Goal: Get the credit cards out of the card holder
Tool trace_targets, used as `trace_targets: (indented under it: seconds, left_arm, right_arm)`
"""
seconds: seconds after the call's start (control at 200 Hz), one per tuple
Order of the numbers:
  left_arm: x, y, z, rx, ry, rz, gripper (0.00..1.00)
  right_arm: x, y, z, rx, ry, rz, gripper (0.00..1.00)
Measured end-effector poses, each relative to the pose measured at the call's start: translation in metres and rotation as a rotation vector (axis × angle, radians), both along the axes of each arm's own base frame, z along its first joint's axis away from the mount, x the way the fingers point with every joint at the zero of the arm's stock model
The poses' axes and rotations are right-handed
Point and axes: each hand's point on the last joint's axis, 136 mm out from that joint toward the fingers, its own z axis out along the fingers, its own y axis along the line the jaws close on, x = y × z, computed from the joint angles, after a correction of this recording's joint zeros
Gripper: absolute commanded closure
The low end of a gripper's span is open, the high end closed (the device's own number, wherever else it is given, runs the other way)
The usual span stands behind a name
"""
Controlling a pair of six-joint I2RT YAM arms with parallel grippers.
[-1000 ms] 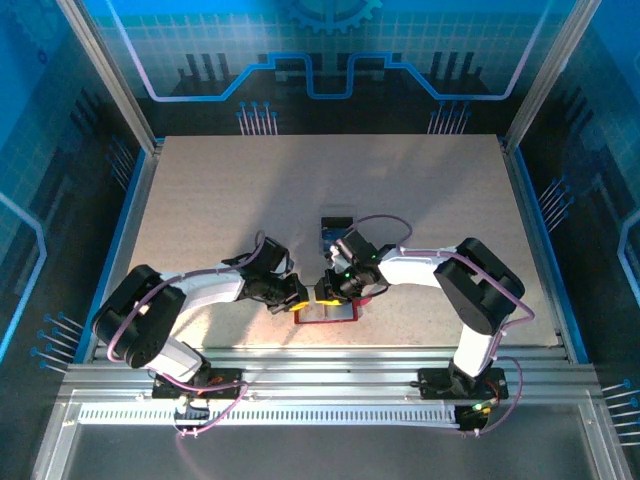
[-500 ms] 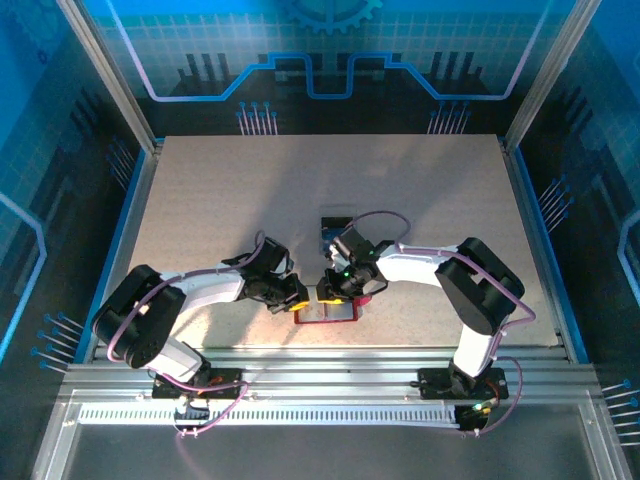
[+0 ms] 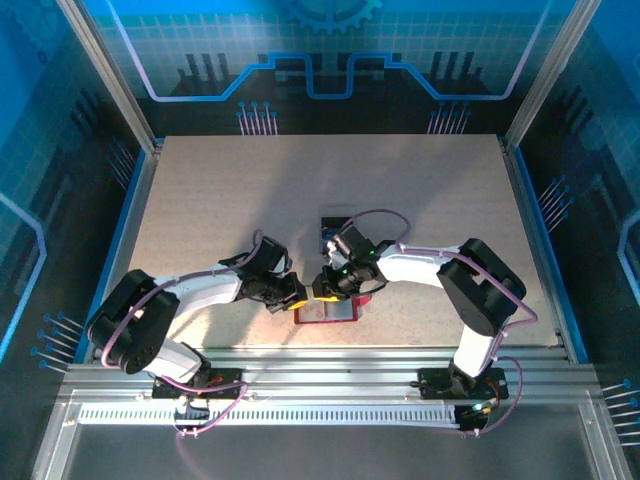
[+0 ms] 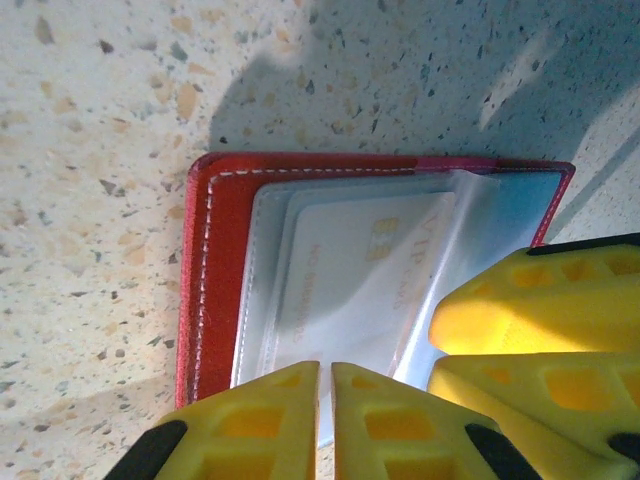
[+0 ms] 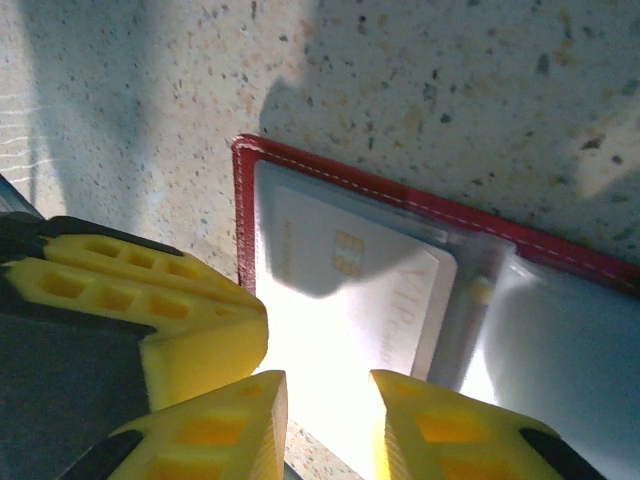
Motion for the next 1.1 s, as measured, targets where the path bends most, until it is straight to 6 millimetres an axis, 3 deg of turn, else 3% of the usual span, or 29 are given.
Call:
trace_targets:
  seconds: [1.101]
  left_arm:
    - [-0.003, 0.002, -0.008, 0.018, 0.013, -0.018, 0.9]
  right_arm:
    - [-0.007, -0.013, -0.016, -0.082, 0.005, 0.024, 0.72]
